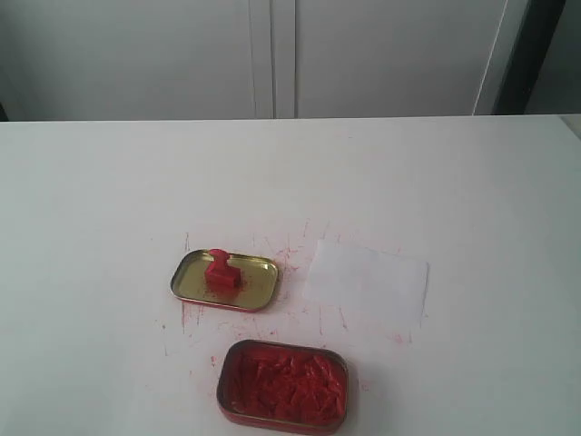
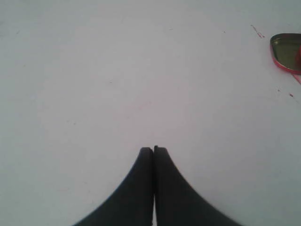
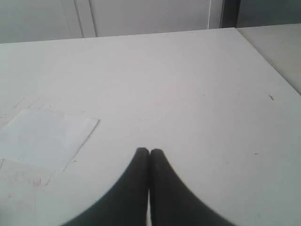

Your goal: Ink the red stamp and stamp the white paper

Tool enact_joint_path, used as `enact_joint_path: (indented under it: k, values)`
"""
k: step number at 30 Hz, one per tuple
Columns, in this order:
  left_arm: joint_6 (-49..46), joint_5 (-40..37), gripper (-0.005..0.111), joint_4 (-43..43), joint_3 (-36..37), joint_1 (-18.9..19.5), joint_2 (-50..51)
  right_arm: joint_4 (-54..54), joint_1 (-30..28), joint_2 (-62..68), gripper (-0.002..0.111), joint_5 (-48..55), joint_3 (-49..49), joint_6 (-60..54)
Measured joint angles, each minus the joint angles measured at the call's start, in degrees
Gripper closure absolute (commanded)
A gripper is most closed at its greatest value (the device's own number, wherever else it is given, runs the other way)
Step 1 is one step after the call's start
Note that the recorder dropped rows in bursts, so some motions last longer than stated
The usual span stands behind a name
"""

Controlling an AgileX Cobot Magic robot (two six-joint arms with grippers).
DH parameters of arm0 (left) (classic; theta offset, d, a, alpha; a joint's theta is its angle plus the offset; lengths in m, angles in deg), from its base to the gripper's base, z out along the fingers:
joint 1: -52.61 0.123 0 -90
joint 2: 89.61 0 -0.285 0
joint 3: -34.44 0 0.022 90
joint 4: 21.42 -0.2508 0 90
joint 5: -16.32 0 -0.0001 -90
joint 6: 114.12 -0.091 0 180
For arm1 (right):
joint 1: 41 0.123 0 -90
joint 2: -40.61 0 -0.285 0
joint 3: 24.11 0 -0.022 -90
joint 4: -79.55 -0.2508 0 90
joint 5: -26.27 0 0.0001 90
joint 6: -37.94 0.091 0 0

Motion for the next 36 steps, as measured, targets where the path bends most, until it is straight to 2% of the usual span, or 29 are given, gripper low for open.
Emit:
enact_joint_path:
  k: [26, 36]
  values:
    - [0.0, 0.0, 0.107, 0.0, 0.0, 0.0, 0.0, 0.0, 0.0, 0.0, 0.108, 0.0, 0.0, 0.0]
    - [0.0, 0.0, 0.107, 0.0, 0.0, 0.0, 0.0, 0.0, 0.0, 0.0, 0.108, 0.0, 0.0, -3.7]
